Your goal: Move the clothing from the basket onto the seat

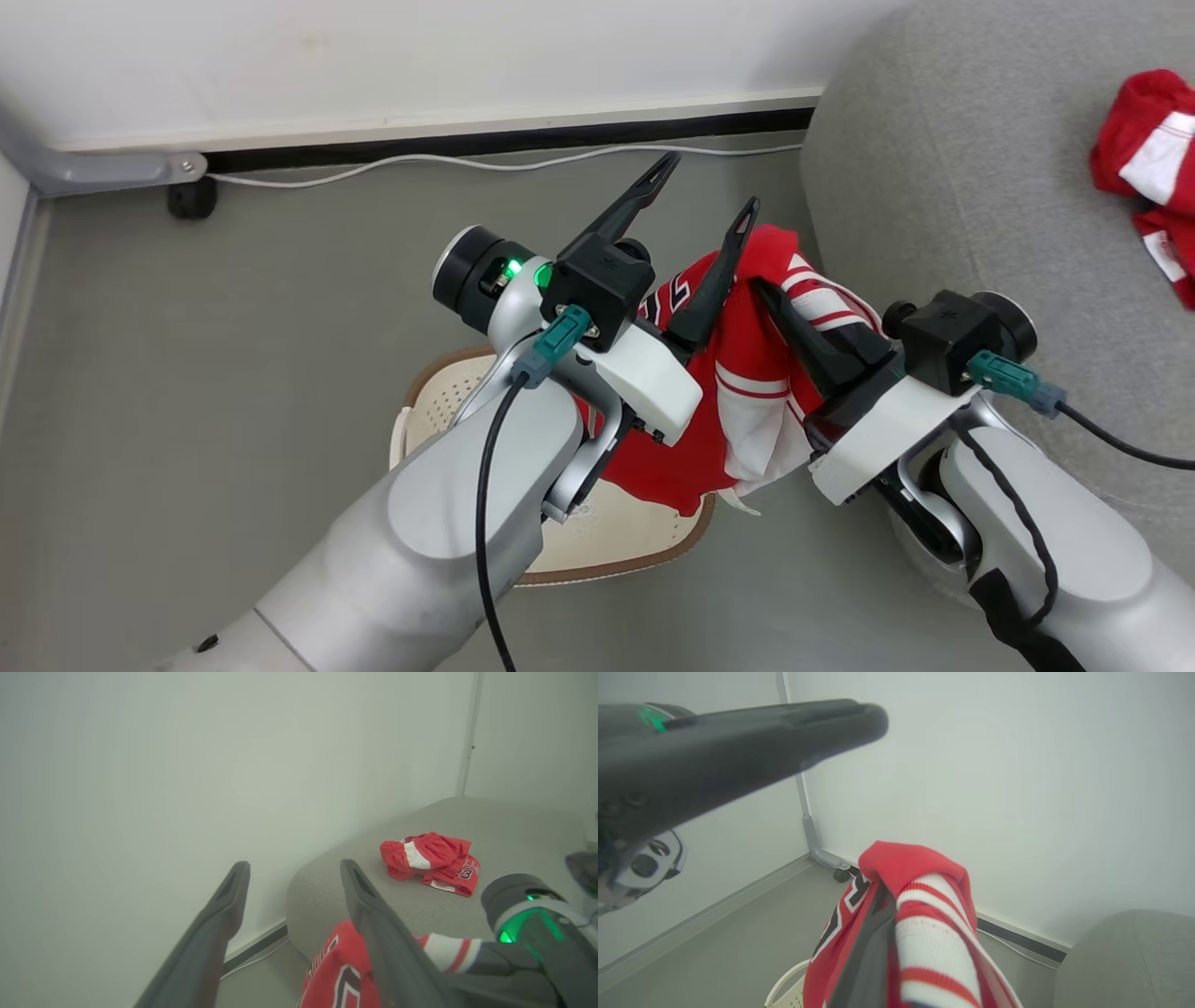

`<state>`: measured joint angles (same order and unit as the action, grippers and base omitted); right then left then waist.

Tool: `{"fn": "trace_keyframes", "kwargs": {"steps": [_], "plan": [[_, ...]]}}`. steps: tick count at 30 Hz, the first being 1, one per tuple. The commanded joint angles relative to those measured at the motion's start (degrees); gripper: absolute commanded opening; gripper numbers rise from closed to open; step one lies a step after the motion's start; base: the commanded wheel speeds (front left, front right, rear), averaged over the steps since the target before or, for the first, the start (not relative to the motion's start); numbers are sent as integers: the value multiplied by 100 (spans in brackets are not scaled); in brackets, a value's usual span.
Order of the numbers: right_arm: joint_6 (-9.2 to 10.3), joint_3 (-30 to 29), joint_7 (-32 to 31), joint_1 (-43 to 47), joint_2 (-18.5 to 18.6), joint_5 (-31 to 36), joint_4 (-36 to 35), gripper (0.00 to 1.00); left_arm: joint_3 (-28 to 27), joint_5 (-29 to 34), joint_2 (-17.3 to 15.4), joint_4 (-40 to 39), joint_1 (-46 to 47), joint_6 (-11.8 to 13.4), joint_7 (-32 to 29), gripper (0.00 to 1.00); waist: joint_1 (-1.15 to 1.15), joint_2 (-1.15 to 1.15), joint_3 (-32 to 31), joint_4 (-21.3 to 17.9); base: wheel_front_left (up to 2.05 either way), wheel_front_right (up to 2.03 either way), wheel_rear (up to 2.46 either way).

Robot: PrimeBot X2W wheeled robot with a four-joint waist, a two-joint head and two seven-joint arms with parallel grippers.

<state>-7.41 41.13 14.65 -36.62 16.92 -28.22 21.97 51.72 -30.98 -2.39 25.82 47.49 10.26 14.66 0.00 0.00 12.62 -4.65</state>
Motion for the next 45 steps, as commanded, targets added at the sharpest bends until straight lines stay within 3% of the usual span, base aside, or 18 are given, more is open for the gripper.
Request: {"fn": "trace_keyframes", "kwargs": {"steps": [1, 21, 29, 35, 45], "plan": [[-8, -124, 35, 126, 9, 7, -239, 0, -272, 125, -49, -75, 3, -71, 33, 100, 0, 0, -64, -324, 0, 0, 0], [-8, -1315, 35, 727, 93, 68, -1105, 0, -929, 608, -89, 408, -702, -817, 33, 100, 0, 0, -398, -1968, 0, 0, 0], [-8, -1646, 35, 1000, 124, 109, -1367, 0, -1138, 673, -64, 359, -1003, -997, 34, 100, 0, 0, -544, -2613, 0, 0, 0], [-8, -2399, 35, 1364, 227, 197, -1687, 0, -1028, 676, -52, 340, -965, -1200, 34, 100, 0, 0, -404, -2719, 0, 0, 0], [-8, -3389, 35, 1032, 556, 334, -1704, 0, -741, 635, -50, 334, -740, -1159, 34, 100, 0, 0, 148, -2767, 0, 0, 0]]}}
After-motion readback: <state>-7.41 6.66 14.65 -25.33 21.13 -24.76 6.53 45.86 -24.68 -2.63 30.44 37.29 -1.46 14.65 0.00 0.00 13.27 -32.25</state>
